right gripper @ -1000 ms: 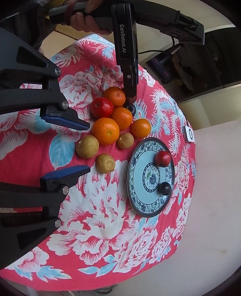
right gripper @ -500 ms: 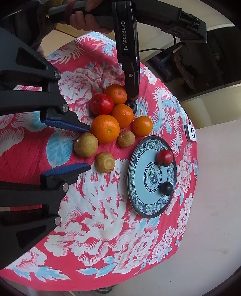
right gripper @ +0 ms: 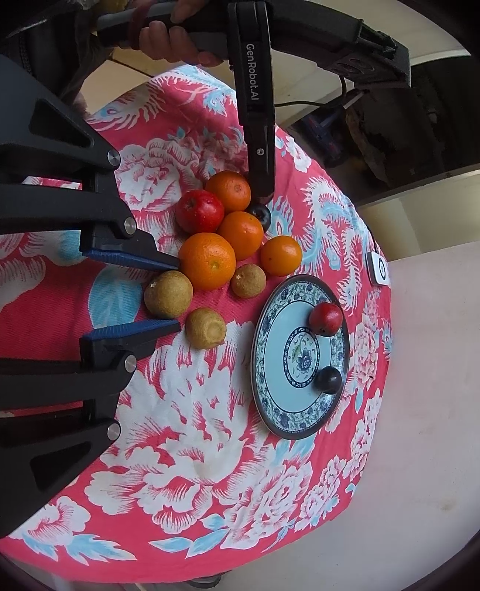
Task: Organize fruits
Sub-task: 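Grasp the dark red pomegranate with the left tool while the right tool grasps a brown kiwi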
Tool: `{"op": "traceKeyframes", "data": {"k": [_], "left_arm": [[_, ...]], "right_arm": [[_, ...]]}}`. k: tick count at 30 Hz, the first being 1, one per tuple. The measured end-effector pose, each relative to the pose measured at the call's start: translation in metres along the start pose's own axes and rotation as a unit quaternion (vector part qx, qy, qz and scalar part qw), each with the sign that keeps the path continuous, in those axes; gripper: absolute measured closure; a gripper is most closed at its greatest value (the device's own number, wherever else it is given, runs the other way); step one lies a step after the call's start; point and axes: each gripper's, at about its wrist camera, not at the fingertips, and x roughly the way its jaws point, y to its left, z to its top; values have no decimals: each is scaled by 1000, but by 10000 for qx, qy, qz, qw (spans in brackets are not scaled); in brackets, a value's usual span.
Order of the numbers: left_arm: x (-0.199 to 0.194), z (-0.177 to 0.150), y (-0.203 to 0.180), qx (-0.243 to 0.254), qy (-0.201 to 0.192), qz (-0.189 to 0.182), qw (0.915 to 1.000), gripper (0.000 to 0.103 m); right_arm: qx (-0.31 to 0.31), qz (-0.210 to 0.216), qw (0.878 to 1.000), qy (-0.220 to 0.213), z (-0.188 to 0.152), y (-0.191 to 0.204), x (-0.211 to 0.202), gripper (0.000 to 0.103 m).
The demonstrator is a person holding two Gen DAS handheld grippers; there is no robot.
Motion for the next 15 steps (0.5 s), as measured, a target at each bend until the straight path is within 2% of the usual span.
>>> {"op": "traceKeyframes", "data": {"k": [15], "left_arm": [[-16, 4, -7, 90, -220, 69, 9997, 70]], "right_arm": [[74, 42, 9995, -319, 1, -5, -15, 75]]}}
